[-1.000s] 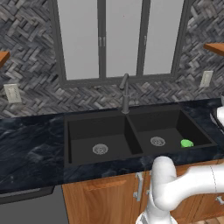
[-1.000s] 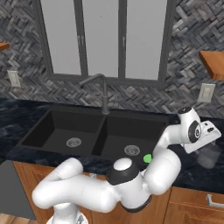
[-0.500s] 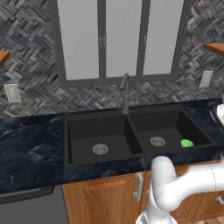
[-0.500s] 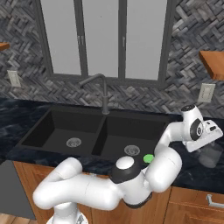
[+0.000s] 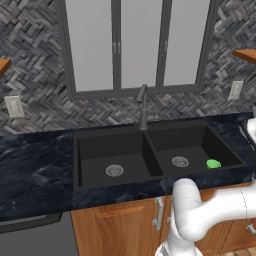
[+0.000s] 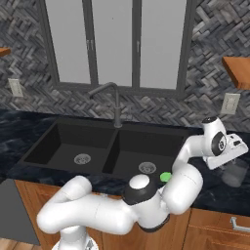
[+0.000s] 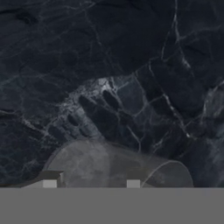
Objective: Move any existing items from the left basin to the right basin for drying. Then move the glass cup from the counter to the left basin of the sink for washing.
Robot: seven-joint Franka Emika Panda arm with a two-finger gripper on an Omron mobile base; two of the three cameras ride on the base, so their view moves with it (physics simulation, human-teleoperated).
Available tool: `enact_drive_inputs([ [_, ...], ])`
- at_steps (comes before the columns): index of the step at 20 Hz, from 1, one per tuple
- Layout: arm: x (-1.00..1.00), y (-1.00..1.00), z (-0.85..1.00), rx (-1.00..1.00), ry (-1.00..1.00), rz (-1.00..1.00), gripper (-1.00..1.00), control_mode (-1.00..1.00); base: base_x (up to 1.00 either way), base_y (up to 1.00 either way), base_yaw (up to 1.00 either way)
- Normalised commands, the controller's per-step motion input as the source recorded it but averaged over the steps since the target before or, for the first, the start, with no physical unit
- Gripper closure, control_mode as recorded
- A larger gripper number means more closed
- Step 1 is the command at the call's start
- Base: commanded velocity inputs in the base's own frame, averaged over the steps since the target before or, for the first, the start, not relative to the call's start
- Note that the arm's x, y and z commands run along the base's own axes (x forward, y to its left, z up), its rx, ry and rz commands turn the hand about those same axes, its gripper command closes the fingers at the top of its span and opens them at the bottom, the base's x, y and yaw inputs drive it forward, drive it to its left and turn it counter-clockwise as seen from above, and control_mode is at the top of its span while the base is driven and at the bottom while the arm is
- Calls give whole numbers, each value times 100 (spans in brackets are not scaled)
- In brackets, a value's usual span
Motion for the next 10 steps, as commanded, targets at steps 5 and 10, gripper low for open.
enact_drive_inputs([
  [5,-38,62,28,-1,0,0,100,-100,0,0,0],
  [10,-71,90,57,0,-2,0,100,-100,0,0,0],
])
